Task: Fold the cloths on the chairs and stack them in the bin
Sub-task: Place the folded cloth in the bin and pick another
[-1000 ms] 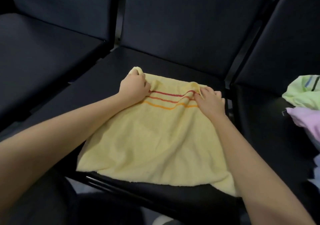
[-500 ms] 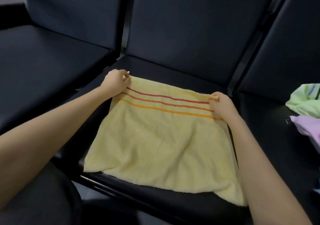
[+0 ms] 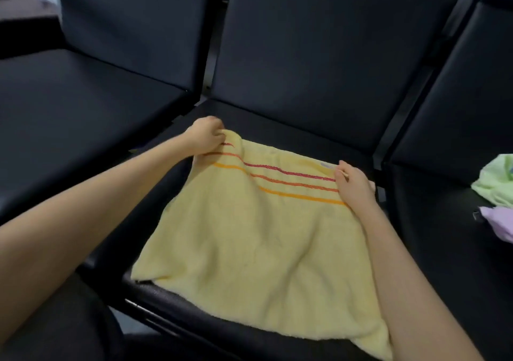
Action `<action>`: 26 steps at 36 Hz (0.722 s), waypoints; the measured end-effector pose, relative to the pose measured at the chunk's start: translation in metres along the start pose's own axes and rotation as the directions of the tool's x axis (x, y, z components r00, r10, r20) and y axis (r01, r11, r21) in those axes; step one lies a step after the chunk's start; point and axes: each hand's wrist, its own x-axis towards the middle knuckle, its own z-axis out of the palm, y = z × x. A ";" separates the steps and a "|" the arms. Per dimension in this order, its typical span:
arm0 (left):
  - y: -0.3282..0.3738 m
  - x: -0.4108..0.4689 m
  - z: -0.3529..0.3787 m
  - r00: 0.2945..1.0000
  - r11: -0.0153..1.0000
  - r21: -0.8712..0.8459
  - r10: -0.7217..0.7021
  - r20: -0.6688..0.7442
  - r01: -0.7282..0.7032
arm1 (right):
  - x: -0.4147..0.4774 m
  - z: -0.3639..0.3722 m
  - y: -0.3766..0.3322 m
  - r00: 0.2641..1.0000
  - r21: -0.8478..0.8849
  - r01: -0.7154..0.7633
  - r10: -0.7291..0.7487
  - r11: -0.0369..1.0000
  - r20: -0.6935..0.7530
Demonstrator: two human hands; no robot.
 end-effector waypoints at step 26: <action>-0.022 -0.015 0.033 0.906 0.968 -0.218 -0.203 -0.372 0.127 | -0.018 -0.030 -0.021 0.865 0.057 0.210 -0.213 0.976 0.454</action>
